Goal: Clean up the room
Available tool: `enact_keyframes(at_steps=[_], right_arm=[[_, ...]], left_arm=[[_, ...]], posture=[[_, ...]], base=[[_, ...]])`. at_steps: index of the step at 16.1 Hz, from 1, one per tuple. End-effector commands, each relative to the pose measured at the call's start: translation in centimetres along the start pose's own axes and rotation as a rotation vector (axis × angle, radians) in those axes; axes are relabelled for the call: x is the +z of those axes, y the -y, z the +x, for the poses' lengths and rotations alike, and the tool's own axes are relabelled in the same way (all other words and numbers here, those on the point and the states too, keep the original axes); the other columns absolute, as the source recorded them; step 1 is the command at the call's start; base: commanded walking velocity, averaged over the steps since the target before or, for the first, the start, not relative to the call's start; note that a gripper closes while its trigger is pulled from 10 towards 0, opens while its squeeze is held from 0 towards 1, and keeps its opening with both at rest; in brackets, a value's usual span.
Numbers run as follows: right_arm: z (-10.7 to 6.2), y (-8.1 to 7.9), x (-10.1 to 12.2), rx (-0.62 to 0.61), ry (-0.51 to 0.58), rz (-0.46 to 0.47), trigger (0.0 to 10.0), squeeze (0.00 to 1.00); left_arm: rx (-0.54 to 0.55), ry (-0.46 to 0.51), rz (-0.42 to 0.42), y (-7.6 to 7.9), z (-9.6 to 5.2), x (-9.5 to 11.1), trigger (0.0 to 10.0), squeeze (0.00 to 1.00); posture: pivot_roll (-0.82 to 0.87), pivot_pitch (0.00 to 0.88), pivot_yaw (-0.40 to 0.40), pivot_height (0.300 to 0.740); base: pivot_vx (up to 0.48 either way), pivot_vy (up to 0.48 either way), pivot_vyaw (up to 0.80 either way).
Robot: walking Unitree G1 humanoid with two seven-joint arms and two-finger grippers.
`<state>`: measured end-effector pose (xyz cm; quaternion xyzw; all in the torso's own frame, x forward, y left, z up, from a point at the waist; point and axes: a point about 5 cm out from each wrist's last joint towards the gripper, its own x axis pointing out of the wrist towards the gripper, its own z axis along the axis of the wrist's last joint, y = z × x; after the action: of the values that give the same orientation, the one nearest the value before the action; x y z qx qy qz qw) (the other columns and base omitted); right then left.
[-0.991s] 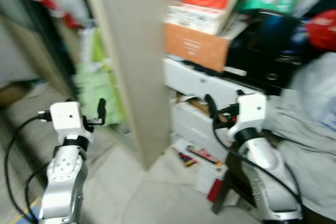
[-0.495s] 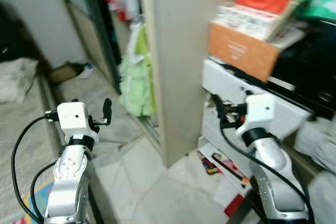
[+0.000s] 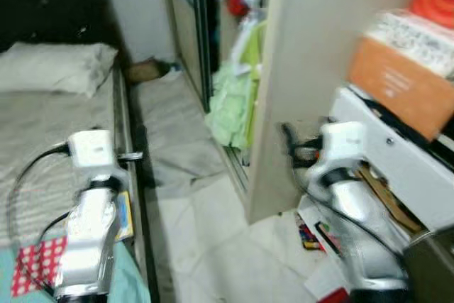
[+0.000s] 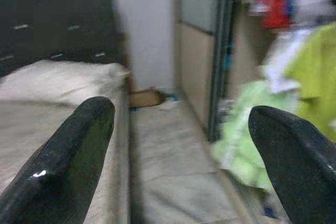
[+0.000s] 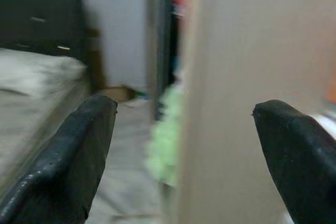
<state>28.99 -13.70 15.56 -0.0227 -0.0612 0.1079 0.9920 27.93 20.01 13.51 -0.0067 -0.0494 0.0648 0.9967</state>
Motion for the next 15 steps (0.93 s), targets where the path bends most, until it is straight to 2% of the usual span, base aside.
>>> enact_keyframes(at_steps=[1, 7, 9, 15], right_arm=[[-0.1, 0.8, 0.1, -0.019, 0.004, -0.014, 10.0, 0.00], [0.5, 1.9, 0.5, -0.017, 0.018, -0.041, 10.0, 0.00], [0.4, 1.4, 0.5, -0.013, 0.022, -0.033, 10.0, 0.00], [0.4, 2.1, 0.5, -0.037, 0.025, -0.038, 10.0, 0.00]], left_arm=[[-0.004, 0.013, 0.004, 0.3, 0.0, 0.2, 10.0, 0.00], [0.054, 0.040, 0.009, -0.6, 0.6, 0.7, 10.0, 0.00], [0.082, 0.030, 0.005, -1.2, 0.5, 0.4, 10.0, 0.00], [0.081, 0.049, -0.002, -0.9, 1.6, 0.7, 10.0, 0.00]], posture=[[-0.10, 0.000, 0.018, 0.740], [-0.10, 0.000, 0.009, 0.740], [-0.11, 0.000, 0.012, 0.740], [-0.13, 0.000, 0.028, 0.740]], base=[[0.000, 0.000, 0.80], [0.000, 0.000, 0.80], [0.000, 0.000, 0.80], [0.000, 0.000, 0.80]])
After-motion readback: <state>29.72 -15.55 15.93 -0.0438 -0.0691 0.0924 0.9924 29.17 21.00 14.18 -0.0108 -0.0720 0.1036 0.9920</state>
